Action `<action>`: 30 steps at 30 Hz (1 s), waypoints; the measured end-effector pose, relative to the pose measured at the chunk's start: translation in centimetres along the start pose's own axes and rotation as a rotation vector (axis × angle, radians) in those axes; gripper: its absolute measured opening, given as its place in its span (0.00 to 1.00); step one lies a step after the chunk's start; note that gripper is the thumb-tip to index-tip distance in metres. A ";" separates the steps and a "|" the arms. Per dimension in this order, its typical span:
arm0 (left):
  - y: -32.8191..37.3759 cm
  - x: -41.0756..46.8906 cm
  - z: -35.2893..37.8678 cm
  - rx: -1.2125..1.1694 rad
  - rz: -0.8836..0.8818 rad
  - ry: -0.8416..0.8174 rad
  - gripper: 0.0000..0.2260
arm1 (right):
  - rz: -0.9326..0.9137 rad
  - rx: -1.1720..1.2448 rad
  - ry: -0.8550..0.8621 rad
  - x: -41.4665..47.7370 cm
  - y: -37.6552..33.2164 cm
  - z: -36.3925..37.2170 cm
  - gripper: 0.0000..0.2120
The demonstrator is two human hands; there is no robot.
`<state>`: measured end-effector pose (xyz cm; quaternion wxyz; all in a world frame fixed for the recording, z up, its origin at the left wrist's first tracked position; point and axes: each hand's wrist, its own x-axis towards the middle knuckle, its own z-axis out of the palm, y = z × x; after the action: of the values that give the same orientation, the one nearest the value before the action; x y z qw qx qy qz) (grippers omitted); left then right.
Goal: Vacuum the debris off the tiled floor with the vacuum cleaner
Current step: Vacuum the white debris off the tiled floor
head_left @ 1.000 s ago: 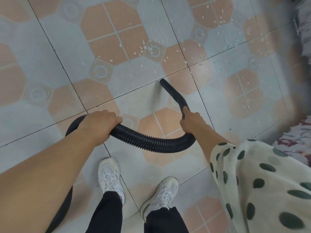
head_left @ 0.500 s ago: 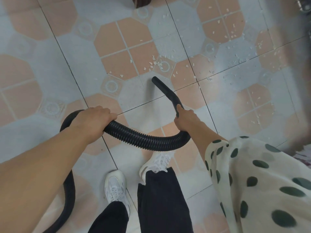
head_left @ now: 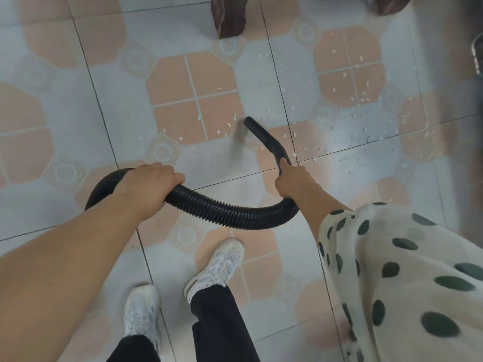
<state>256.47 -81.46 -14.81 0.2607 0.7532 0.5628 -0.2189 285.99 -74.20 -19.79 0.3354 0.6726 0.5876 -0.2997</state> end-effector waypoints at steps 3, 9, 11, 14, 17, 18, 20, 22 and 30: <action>0.9 0.7 -0.6 -0.007 -0.006 -0.001 0.13 | -0.056 -0.053 -0.007 1.0 0.5 -1.1 0.27; 1.9 0.9 -0.8 -0.006 0.030 -0.027 0.13 | -0.113 -0.111 -0.059 0.9 1.2 -1.5 0.28; 1.8 1.0 -0.9 0.003 0.040 -0.036 0.13 | -0.123 -0.128 -0.077 0.6 1.2 -1.3 0.29; 1.3 0.9 -0.7 0.022 0.066 -0.043 0.14 | -0.146 -0.102 -0.105 0.0 0.9 -0.8 0.29; 0.2 0.5 -0.4 0.025 0.069 -0.058 0.14 | -0.169 -0.093 -0.107 -0.3 0.0 -0.4 0.26; -0.5 0.4 -0.2 0.026 0.075 -0.058 0.14 | -0.172 -0.086 -0.101 -0.5 -0.5 -0.1 0.26; -1.3 0.5 0.0 0.026 0.075 -0.050 0.14 | -0.173 -0.080 -0.087 -0.7 -1.2 0.2 0.25; -2.6 0.2 0.1 0.032 0.095 -0.053 0.14 | -0.148 -0.067 -0.076 -1.3 -2.3 0.6 0.26; -8.0 0.1 0.4 -0.006 0.051 -0.031 0.13 | -0.024 -0.001 0.033 0.5 -8.1 -0.4 0.30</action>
<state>248.73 -79.81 -16.33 0.2774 0.7629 0.5400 -0.2223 278.05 -72.90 -20.75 0.3224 0.6704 0.6011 -0.2922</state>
